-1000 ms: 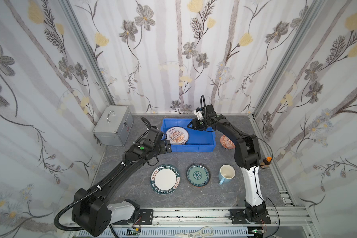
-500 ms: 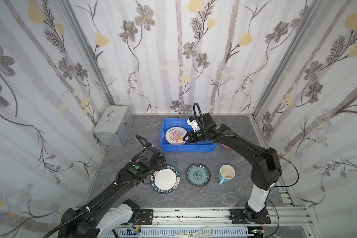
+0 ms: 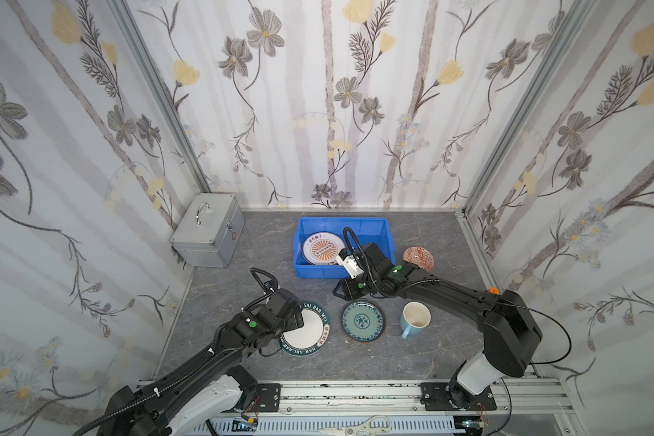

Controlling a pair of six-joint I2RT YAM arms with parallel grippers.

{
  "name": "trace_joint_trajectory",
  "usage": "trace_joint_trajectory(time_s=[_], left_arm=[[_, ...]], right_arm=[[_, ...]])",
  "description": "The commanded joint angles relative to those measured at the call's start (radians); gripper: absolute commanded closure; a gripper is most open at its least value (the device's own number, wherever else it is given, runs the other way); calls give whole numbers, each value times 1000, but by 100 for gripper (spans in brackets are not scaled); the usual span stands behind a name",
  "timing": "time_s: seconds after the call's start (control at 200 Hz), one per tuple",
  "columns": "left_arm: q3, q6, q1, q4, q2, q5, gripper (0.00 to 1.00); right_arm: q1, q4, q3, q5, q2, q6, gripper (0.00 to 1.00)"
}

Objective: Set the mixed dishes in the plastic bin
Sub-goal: 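Pinch the top green-rimmed plate edge with right gripper while left gripper steadies the stack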

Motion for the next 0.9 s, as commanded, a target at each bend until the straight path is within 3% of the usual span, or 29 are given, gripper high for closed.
trace_joint_trajectory(time_s=[0.0,0.14,0.37,0.49,0.899], left_arm=[[-22,-54,-10,-21,-12,-38,21],[-37,-67,-20,-23,1,-38,23],[-75,-96,-30,-38,-18,-50,43],[-88,-108,-31,-41,-29,-55,48],[-114,-125,-36,-6,10,-54,49]], right_arm=[[30,88,-40,16,4,34,59],[85,140,-75,6,26,63,59],[119,170,-90,-5,66,76,61],[119,173,-95,-2,71,74,61],[120,187,-86,-24,107,70,61]])
